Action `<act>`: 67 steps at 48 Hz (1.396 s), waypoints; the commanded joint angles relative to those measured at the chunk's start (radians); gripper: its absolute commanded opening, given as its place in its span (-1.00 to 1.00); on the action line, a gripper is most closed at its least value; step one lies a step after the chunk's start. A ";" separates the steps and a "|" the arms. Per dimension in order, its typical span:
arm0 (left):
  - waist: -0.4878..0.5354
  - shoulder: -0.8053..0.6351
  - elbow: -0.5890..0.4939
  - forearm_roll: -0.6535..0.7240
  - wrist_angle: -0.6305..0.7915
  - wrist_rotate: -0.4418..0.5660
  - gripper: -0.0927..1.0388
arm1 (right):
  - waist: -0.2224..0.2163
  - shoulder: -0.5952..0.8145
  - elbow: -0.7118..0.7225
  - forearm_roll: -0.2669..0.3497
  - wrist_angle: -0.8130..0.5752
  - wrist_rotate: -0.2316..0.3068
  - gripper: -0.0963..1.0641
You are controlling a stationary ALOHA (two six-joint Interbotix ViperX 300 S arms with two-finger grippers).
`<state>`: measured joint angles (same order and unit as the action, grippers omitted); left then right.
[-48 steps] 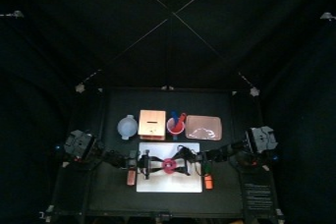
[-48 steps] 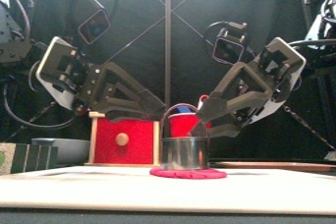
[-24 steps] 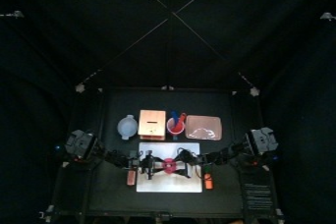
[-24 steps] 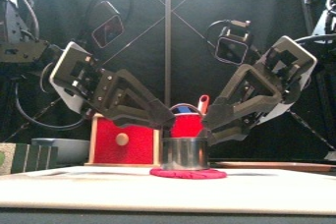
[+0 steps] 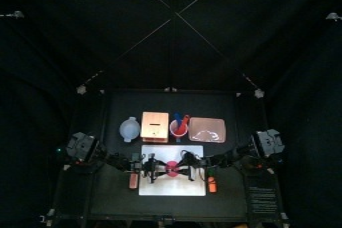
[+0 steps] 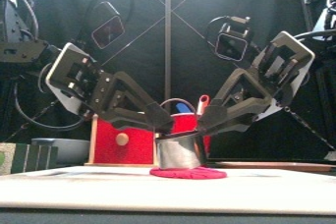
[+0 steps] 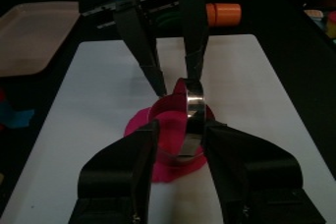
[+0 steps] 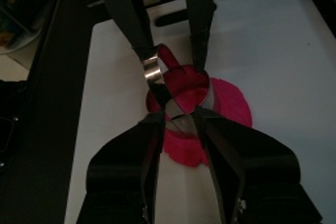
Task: Get the cutter from the drawer then cut the dough then place the extra dough in the bowl
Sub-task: Cut the dough
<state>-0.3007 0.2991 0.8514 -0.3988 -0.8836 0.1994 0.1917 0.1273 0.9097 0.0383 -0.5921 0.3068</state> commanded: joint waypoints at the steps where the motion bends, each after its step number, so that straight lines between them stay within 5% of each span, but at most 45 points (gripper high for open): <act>1: 0.005 -0.018 -0.018 0.003 -0.003 0.000 0.49 | 0.000 -0.046 -0.014 -0.015 0.014 -0.006 0.36; 36: 0.008 -0.028 -0.034 0.003 0.006 0.003 0.49 | -0.091 -0.069 -0.025 -0.077 0.080 -0.018 0.36; 67: 0.017 -0.031 -0.038 0.003 0.021 0.003 0.48 | -0.080 -0.152 0.008 -0.098 0.153 -0.018 0.36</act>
<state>-0.2853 0.2991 0.8330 -0.3973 -0.8590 0.2025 0.1166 0.0153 0.9250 -0.0460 -0.4387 0.2899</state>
